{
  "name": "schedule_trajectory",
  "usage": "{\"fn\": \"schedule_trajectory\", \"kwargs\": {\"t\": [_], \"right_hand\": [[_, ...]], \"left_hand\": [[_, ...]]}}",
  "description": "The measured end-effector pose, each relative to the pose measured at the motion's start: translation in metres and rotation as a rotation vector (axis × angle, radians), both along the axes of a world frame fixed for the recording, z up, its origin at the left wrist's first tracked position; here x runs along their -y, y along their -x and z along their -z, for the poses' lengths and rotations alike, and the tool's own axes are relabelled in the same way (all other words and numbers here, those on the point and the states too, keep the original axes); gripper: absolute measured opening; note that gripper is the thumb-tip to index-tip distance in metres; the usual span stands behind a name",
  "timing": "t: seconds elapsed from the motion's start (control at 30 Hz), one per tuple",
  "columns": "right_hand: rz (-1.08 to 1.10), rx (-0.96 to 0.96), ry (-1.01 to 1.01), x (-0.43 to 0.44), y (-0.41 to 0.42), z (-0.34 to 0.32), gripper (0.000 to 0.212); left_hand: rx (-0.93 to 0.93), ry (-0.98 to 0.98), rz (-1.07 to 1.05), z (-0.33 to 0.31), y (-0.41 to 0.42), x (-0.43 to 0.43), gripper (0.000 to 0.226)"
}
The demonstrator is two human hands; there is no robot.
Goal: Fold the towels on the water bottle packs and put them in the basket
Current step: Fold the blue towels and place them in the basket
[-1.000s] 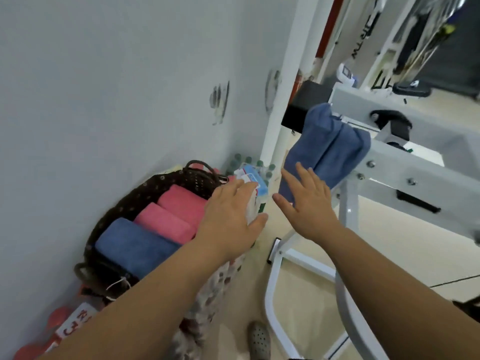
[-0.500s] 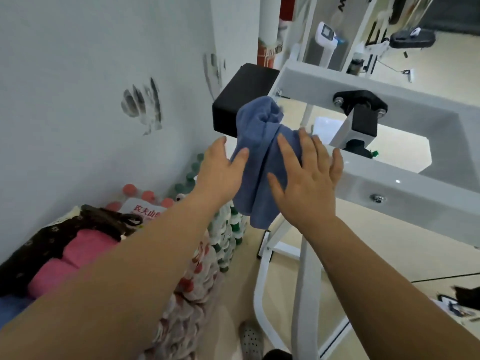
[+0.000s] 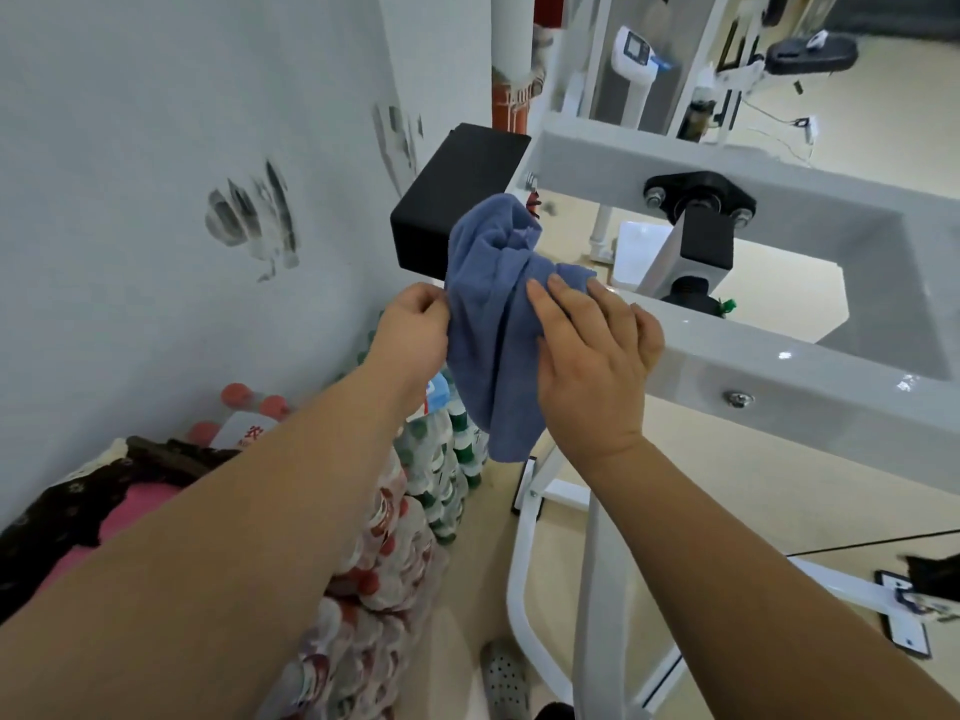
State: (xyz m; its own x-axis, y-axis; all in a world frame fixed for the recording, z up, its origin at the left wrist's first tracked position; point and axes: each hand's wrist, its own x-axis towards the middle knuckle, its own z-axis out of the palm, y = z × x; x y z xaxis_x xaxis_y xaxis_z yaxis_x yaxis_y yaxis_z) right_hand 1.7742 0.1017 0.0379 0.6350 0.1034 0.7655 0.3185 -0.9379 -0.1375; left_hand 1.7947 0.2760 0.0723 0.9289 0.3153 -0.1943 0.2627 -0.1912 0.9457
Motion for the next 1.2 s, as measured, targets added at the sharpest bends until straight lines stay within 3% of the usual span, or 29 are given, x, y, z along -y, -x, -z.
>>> {"fn": "schedule_trajectory", "kwargs": {"t": [0.2, 0.3, 0.43, 0.57, 0.67, 0.77, 0.97, 1.1, 1.2], "right_hand": [[-0.068, -0.088, -0.042, -0.006, 0.014, -0.008, 0.039], [-0.147, -0.221, -0.083, -0.012, 0.037, -0.012, 0.048], [-0.182, -0.237, -0.110, -0.035, 0.090, -0.025, 0.053], [-0.408, -0.191, 0.038, -0.074, 0.146, -0.043, 0.047], [-0.617, -0.265, 0.134, -0.102, 0.183, -0.051, 0.033], [-0.782, -0.421, 0.074, -0.125, 0.223, -0.054, 0.020], [-0.914, -0.705, 0.039, -0.152, 0.294, -0.044, 0.006], [-1.052, -0.882, 0.021, -0.162, 0.332, -0.034, 0.030], [-1.172, -0.994, 0.067, -0.169, 0.354, -0.022, 0.031]], "left_hand": [[0.265, -0.189, 0.042, -0.017, 0.055, -0.012, 0.020], [0.366, -0.423, 0.184, -0.022, 0.092, -0.027, 0.016], [0.413, -0.727, 0.324, -0.030, 0.147, -0.051, 0.012], [0.484, -0.958, 0.451, -0.036, 0.208, -0.084, 0.035], [0.523, -0.911, 0.471, -0.036, 0.262, -0.109, 0.035], [0.519, -0.770, 0.402, -0.031, 0.315, -0.128, 0.028], [0.291, -0.509, 0.294, -0.012, 0.405, -0.157, 0.004], [0.145, -0.503, 0.276, -0.005, 0.461, -0.165, 0.009], [0.069, -0.527, 0.185, 0.000, 0.505, -0.164, 0.007]]}}
